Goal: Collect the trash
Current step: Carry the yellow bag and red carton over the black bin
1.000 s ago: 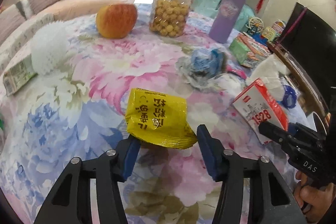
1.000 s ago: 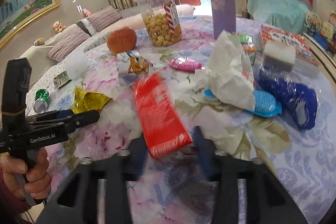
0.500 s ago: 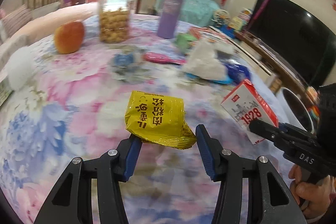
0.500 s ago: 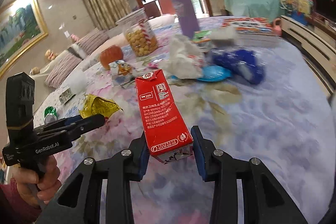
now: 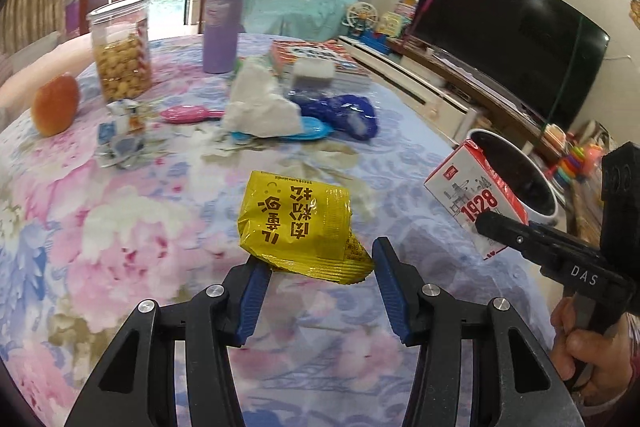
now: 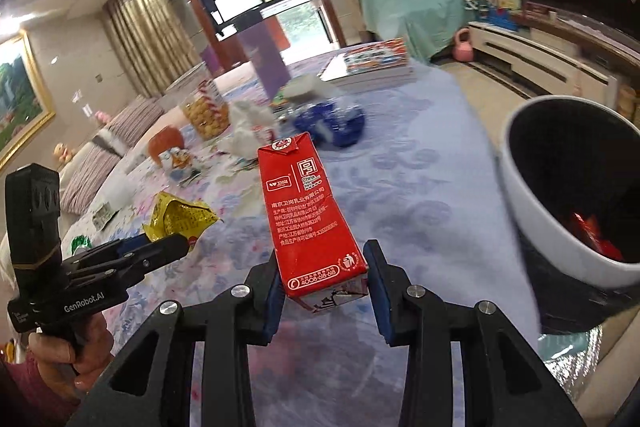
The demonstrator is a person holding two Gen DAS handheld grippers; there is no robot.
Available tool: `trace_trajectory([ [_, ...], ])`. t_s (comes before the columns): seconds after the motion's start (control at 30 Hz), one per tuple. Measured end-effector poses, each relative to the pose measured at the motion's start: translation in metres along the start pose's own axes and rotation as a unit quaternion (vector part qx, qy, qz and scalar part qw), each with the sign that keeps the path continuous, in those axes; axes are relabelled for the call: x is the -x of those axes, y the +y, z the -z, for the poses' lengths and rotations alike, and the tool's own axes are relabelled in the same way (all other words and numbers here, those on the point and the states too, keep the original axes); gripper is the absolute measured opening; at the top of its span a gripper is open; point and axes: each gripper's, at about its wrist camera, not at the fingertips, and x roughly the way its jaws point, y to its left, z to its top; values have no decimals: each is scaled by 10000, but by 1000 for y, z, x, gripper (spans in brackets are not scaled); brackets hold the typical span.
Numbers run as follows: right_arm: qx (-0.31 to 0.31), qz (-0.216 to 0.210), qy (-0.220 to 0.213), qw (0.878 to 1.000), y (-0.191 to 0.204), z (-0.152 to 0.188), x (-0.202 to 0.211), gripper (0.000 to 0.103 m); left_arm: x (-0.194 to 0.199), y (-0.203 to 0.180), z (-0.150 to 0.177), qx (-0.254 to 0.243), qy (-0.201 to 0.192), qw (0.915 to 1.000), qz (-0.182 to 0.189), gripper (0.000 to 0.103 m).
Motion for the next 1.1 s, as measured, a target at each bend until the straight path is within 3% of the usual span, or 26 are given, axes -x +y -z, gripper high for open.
trace_trajectory([
  [1.1,-858,749,-425,9926,-96,7,77,37,-55,-120,-26,-929,262,9927,722,50],
])
